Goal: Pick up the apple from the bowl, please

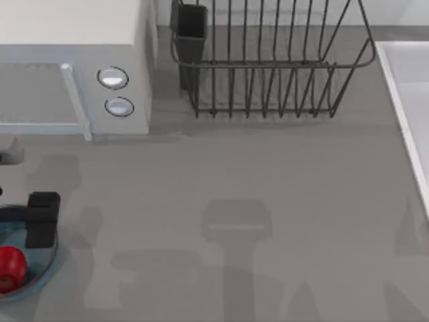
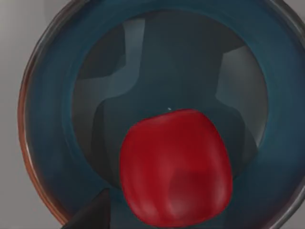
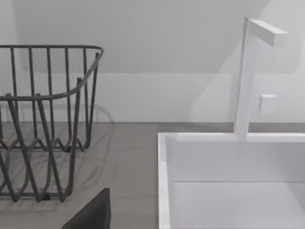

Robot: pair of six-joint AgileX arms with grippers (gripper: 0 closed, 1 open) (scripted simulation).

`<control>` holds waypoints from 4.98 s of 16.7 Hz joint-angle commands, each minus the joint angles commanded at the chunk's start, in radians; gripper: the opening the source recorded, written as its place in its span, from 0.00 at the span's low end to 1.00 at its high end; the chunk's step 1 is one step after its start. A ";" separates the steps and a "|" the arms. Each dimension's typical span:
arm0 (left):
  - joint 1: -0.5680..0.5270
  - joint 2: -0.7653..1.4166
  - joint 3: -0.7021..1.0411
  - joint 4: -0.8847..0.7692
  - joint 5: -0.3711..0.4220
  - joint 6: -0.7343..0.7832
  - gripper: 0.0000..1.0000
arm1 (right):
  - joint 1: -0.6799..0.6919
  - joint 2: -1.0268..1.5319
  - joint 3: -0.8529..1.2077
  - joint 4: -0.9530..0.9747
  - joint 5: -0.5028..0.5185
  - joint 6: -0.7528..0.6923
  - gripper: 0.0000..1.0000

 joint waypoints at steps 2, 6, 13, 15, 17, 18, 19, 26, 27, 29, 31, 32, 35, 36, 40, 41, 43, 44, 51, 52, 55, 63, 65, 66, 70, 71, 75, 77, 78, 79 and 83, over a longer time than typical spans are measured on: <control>-0.009 0.105 0.068 -0.079 0.000 -0.007 1.00 | 0.000 0.000 0.000 0.000 0.000 0.000 1.00; -0.016 0.185 0.123 -0.139 0.000 -0.013 1.00 | 0.000 0.000 0.000 0.000 0.000 0.000 1.00; -0.011 0.200 0.091 -0.098 0.000 -0.012 1.00 | 0.000 0.000 0.000 0.000 0.000 0.000 1.00; -0.011 0.233 0.047 -0.019 0.000 -0.011 1.00 | 0.000 0.000 0.000 0.000 0.000 0.000 1.00; -0.011 0.274 -0.007 0.093 0.000 -0.010 1.00 | 0.000 0.000 0.000 0.000 0.000 0.000 1.00; -0.012 0.294 -0.034 0.147 0.000 -0.009 1.00 | 0.000 0.000 0.000 0.000 0.000 0.000 1.00; -0.012 0.314 -0.060 0.192 0.000 -0.008 1.00 | 0.000 0.000 0.000 0.000 0.000 0.000 1.00; -0.012 0.355 -0.112 0.266 0.000 -0.007 1.00 | 0.000 0.000 0.000 0.000 0.000 0.000 1.00; -0.012 0.355 -0.112 0.266 0.000 -0.007 0.92 | 0.000 0.000 0.000 0.000 0.000 0.000 1.00; -0.012 0.355 -0.112 0.266 0.000 -0.007 0.77 | 0.000 0.000 0.000 0.000 0.000 0.000 1.00; -0.012 0.355 -0.112 0.266 0.000 -0.007 0.62 | 0.000 0.000 0.000 0.000 0.000 0.000 1.00; -0.012 0.355 -0.112 0.266 0.000 -0.007 0.55 | 0.000 0.000 0.000 0.000 0.000 0.000 1.00; -0.012 0.355 -0.112 0.266 0.000 -0.007 0.32 | 0.000 0.000 0.000 0.000 0.000 0.000 1.00; -0.012 0.355 -0.112 0.266 0.000 -0.007 0.25 | 0.000 0.000 0.000 0.000 0.000 0.000 1.00; -0.012 0.355 -0.112 0.266 0.000 -0.007 0.00 | 0.000 0.000 0.000 0.000 0.000 0.000 1.00; -0.012 0.355 -0.112 0.266 0.000 -0.007 0.00 | 0.000 0.000 0.000 0.000 0.000 0.000 1.00; -0.012 0.355 -0.112 0.266 0.000 -0.007 0.00 | 0.000 0.000 0.000 0.000 0.000 0.000 1.00; -0.012 0.355 -0.112 0.266 0.000 -0.007 0.00 | 0.000 0.000 0.000 0.000 0.000 0.000 1.00; -0.017 0.323 -0.054 0.206 -0.016 -0.004 0.00 | 0.000 0.000 0.000 0.000 0.000 0.000 1.00; -0.018 0.325 -0.022 0.173 -0.016 -0.005 0.00 | 0.000 0.000 0.000 0.000 0.000 0.000 1.00; -0.022 0.327 0.137 0.010 -0.016 -0.008 0.00 | 0.000 0.000 0.000 0.000 0.000 0.000 1.00; -0.030 0.276 0.715 -0.639 -0.017 -0.018 0.00 | 0.000 0.000 0.000 0.000 0.000 0.000 1.00; -0.031 0.258 0.808 -0.734 -0.017 -0.019 0.00 | 0.000 0.000 0.000 0.000 0.000 0.000 1.00; -0.032 0.250 0.839 -0.766 -0.017 -0.019 0.00 | 0.000 0.000 0.000 0.000 0.000 0.000 1.00; -0.032 0.242 0.872 -0.799 -0.016 -0.020 0.00 | 0.000 0.000 0.000 0.000 0.000 0.000 1.00; -0.032 0.242 0.872 -0.799 -0.016 -0.020 0.00 | 0.000 0.000 0.000 0.000 0.000 0.000 1.00; -0.066 0.269 0.867 -0.779 -0.016 -0.055 0.00 | 0.000 0.000 0.000 0.000 0.000 0.000 1.00; -0.143 0.308 0.858 -0.741 -0.014 -0.132 0.00 | 0.000 0.000 0.000 0.000 0.000 0.000 1.00; -0.197 0.330 0.850 -0.715 -0.012 -0.186 0.00 | 0.000 0.000 0.000 0.000 0.000 0.000 1.00; -0.258 0.354 0.840 -0.684 -0.011 -0.248 0.00 | 0.000 0.000 0.000 0.000 0.000 0.000 1.00; -0.526 0.450 0.791 -0.548 -0.005 -0.519 0.00 | 0.000 0.000 0.000 0.000 0.000 0.000 1.00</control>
